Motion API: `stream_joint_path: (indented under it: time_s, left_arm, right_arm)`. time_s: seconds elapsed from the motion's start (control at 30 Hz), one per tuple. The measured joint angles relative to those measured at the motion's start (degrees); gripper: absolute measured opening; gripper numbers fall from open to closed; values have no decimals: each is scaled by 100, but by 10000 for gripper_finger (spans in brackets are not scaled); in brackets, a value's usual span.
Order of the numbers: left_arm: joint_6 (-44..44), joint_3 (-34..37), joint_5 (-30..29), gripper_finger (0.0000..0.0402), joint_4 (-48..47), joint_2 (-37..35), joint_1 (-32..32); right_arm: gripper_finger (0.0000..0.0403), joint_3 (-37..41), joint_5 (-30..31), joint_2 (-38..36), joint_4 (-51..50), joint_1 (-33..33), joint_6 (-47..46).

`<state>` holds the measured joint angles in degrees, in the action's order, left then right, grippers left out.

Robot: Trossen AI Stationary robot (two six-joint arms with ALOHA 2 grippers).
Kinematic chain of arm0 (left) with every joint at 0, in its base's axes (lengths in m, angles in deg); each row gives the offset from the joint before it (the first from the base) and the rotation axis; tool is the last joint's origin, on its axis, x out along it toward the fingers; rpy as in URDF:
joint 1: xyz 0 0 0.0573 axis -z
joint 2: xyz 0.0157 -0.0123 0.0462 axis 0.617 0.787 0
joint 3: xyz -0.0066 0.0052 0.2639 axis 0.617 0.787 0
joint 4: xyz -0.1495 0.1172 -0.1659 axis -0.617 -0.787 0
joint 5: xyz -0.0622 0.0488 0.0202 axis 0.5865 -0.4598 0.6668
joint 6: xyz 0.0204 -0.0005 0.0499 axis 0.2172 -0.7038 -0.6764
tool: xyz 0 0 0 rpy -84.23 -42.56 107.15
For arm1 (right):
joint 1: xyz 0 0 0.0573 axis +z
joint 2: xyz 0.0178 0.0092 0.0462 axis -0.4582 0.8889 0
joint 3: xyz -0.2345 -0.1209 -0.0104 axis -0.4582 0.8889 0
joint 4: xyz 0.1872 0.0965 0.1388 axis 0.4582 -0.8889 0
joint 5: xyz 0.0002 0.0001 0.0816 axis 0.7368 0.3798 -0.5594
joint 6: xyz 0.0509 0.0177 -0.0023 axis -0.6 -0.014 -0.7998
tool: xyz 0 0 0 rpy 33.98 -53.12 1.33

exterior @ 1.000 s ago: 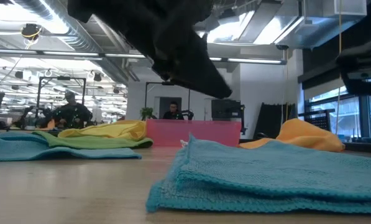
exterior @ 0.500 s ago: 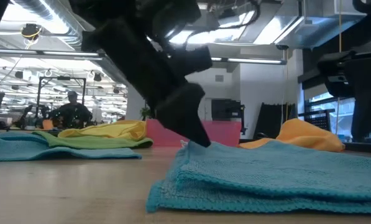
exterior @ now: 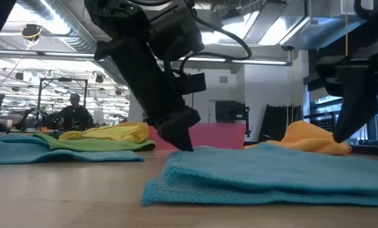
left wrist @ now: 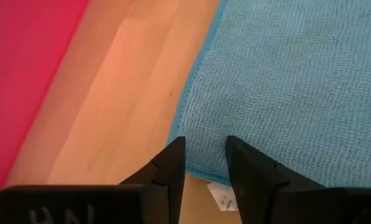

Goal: Roll microfiber towels into tight, uniform cylinder then place into a basket
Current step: Fold the right blue microfiber towel

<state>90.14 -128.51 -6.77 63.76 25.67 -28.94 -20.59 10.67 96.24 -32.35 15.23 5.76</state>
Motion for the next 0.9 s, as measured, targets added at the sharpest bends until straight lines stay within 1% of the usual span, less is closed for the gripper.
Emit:
stream_joint_path:
  time_s: [0.03,0.13,0.23,0.33,0.57,0.83,0.9]
  left_arm:
    - [2,-4,-28,106,-55,-1,-9]
    - [8,1,-411,106,-248,1,-13]
    - [7,3,-579,106,-327,8,-14]
    - [-9,4,-585,106,-330,10,-13]
    - [-11,9,-595,106,-326,10,-1]
    - [-7,9,-595,106,-323,10,1]
    - [-7,9,-592,106,-321,10,1]
  right_arm:
    - [212,0,0,0,-1,-30,0]
    - [212,0,1,0,-1,-106,0]
    - [212,0,0,1,-1,-148,30]
    - [212,0,-69,0,0,-146,291]
    - [212,0,-639,1,49,-35,417]
    - [212,0,-663,1,112,127,427]
    - [212,0,-775,1,115,132,435]
